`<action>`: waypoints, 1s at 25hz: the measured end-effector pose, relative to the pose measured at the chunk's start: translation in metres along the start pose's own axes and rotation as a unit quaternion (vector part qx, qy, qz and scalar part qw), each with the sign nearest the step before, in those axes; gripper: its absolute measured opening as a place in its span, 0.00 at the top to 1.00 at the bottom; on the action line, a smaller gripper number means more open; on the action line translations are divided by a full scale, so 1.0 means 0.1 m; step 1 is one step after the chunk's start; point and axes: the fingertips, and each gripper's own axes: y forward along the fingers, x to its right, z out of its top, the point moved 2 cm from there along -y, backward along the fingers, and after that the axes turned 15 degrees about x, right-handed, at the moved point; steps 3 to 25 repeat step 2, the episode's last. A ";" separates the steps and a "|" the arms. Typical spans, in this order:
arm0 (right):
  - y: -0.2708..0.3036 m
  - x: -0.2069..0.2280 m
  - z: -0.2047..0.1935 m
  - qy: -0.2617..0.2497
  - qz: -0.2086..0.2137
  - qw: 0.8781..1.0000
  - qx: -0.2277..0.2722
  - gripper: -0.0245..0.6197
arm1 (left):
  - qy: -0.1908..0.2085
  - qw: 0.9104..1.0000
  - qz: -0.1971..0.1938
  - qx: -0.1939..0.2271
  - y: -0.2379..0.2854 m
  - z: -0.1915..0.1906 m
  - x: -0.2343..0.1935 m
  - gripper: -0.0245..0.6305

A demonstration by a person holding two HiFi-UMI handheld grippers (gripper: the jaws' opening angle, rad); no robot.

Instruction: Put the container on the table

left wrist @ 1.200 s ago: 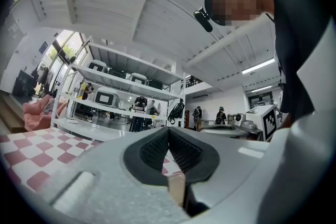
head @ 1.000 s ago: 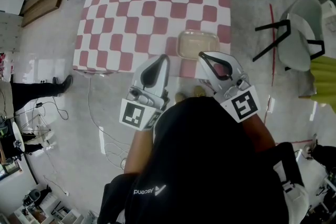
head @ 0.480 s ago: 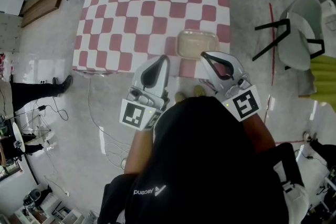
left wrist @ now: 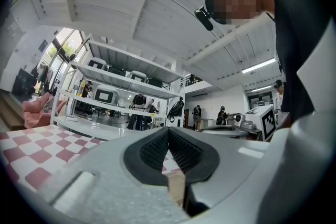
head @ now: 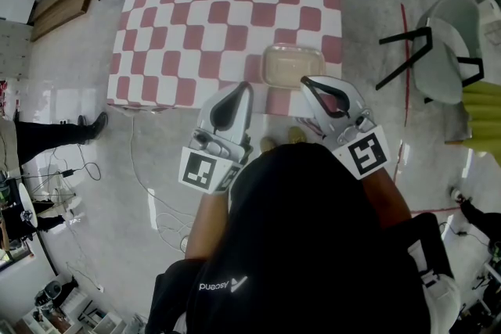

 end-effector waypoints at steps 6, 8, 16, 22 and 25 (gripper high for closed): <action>0.00 0.01 -0.01 0.000 0.000 1.000 -0.002 0.96 | 0.001 1.000 0.000 -0.004 0.01 -0.02 -0.01 0.95; 0.00 0.01 -0.01 0.000 0.000 1.000 -0.002 0.96 | 0.001 1.000 0.000 -0.004 0.01 -0.02 -0.01 0.95; 0.00 0.01 -0.01 0.000 0.000 1.000 -0.002 0.96 | 0.001 1.000 0.000 -0.004 0.01 -0.02 -0.01 0.95; 0.00 0.01 -0.01 0.000 0.000 1.000 -0.002 0.96 | 0.001 1.000 0.000 -0.004 0.01 -0.02 -0.01 0.95; 0.00 0.01 -0.01 0.000 0.000 1.000 -0.002 0.96 | 0.001 1.000 0.000 -0.004 0.01 -0.02 -0.01 0.95</action>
